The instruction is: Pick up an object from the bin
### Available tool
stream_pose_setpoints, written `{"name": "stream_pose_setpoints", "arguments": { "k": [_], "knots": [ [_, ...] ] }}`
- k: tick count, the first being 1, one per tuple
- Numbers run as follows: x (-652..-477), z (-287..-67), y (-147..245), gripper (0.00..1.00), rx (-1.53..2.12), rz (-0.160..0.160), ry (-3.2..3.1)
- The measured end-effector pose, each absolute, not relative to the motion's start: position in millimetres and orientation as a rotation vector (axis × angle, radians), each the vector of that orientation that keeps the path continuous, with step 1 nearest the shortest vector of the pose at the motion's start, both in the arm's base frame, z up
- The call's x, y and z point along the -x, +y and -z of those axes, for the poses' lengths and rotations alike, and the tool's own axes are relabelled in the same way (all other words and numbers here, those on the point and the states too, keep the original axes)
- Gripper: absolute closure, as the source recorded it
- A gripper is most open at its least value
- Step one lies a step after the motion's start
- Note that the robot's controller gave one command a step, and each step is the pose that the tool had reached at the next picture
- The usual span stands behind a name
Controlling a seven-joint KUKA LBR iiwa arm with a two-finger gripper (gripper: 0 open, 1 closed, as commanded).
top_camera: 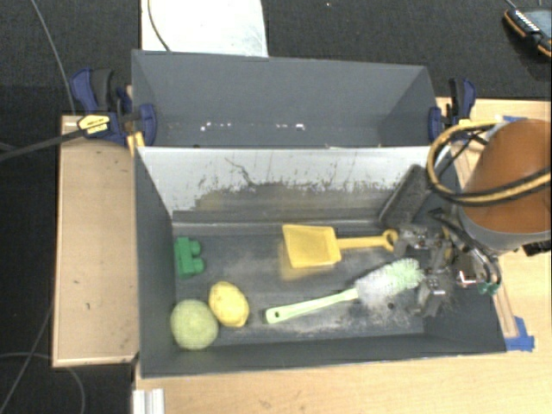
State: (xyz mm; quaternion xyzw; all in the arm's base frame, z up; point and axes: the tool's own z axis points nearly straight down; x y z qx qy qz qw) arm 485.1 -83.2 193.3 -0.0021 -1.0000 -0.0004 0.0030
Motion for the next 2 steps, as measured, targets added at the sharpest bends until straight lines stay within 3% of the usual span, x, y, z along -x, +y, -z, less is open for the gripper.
{"name": "stream_pose_setpoints", "arguments": {
  "k": [1,2],
  "knots": [
    [-486.9,-198,-83,0.0,-0.002,-0.001,-3.144],
    [-514.2,-135,-120,0.0,-0.356,0.001,-3.121]
  ]
}}
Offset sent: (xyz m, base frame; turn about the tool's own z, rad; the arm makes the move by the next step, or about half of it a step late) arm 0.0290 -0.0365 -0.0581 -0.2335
